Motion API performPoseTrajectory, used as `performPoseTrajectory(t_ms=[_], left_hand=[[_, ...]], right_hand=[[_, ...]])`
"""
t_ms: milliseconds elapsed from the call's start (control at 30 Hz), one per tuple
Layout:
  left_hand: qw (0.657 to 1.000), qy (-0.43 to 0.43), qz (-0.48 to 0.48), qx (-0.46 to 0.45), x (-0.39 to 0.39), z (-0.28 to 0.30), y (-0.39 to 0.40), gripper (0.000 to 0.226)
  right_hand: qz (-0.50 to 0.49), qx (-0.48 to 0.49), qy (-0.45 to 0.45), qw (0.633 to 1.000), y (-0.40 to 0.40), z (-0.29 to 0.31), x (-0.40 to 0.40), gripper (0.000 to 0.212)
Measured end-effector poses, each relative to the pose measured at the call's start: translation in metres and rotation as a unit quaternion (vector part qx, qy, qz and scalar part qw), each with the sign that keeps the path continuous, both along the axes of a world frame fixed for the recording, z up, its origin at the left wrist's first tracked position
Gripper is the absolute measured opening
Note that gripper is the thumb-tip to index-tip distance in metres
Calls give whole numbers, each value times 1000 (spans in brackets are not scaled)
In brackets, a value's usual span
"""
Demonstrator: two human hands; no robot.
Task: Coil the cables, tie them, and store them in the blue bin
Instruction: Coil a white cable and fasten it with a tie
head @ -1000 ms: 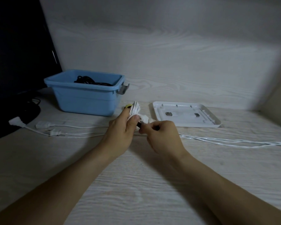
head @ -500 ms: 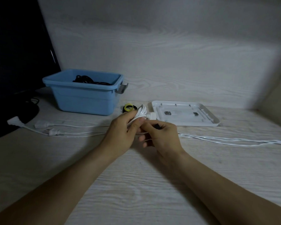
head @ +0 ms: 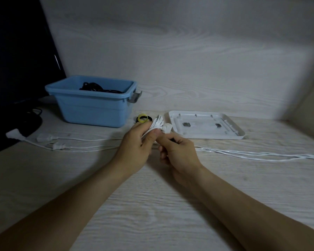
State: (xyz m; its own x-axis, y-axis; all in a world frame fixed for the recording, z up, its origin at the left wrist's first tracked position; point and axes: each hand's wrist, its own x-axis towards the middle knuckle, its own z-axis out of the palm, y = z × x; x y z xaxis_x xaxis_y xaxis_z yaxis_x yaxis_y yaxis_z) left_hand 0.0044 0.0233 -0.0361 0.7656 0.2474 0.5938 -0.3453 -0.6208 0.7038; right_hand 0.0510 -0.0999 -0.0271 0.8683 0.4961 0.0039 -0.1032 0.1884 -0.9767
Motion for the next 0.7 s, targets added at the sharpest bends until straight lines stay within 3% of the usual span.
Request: performPoseTrajectory(t_ms=[167,367,567,700], left_hand=[[999,29,10,-23,1,-1,3,29],[994,76,56,-47,-4,3,0,14],[996,91,18,-2,-8,6,1,18],[994,105,-6,17,-10,8,2,16]], right_hand=[[115,44,53,991,0,7,-2,24],[255,79,137,954,0,6,0,14],[328,123,174,921,-3,3,3,10],[324,117,190,919,-4,0,4,15]])
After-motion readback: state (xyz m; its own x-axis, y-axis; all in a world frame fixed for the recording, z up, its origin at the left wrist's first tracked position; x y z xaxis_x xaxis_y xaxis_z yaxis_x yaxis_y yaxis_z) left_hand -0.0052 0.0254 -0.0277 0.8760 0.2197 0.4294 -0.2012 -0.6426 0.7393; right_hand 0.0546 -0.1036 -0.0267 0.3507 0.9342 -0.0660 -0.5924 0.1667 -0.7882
